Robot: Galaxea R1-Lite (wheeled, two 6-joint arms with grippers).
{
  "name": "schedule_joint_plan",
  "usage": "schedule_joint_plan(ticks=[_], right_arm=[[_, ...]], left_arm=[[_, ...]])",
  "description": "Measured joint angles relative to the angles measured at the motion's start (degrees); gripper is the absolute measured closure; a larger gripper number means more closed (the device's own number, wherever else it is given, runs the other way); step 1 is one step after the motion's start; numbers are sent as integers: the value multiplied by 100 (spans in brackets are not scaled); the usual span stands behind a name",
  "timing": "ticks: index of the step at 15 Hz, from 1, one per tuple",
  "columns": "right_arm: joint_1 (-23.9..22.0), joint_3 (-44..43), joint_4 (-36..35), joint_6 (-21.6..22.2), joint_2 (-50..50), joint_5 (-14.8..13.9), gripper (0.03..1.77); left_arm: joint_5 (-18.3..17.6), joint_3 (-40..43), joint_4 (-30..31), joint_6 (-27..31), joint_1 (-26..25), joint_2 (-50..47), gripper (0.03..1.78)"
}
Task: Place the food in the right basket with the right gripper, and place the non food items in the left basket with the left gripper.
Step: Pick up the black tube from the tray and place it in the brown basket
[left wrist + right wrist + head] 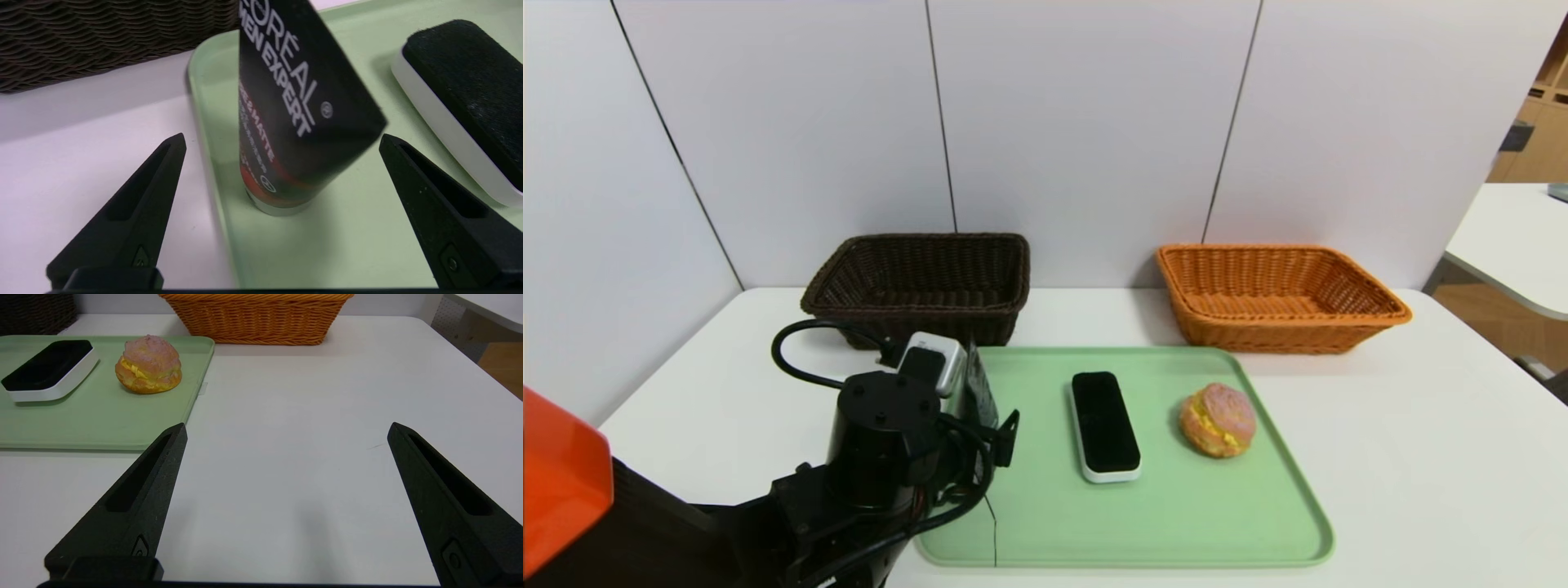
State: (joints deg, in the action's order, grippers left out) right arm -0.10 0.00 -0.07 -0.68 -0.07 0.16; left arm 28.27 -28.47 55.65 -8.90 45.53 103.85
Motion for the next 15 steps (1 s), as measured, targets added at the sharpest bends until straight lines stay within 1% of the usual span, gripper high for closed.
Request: schedule_joint_plan(ticks=[1, 15], right_arm=[[0, 0, 0, 2, 0, 0, 10], [0, 0, 0, 0, 0, 2, 10]], left_arm=[[48, 0, 57, -2, 0, 37, 12], [63, -215, 182, 2, -2, 295, 12]])
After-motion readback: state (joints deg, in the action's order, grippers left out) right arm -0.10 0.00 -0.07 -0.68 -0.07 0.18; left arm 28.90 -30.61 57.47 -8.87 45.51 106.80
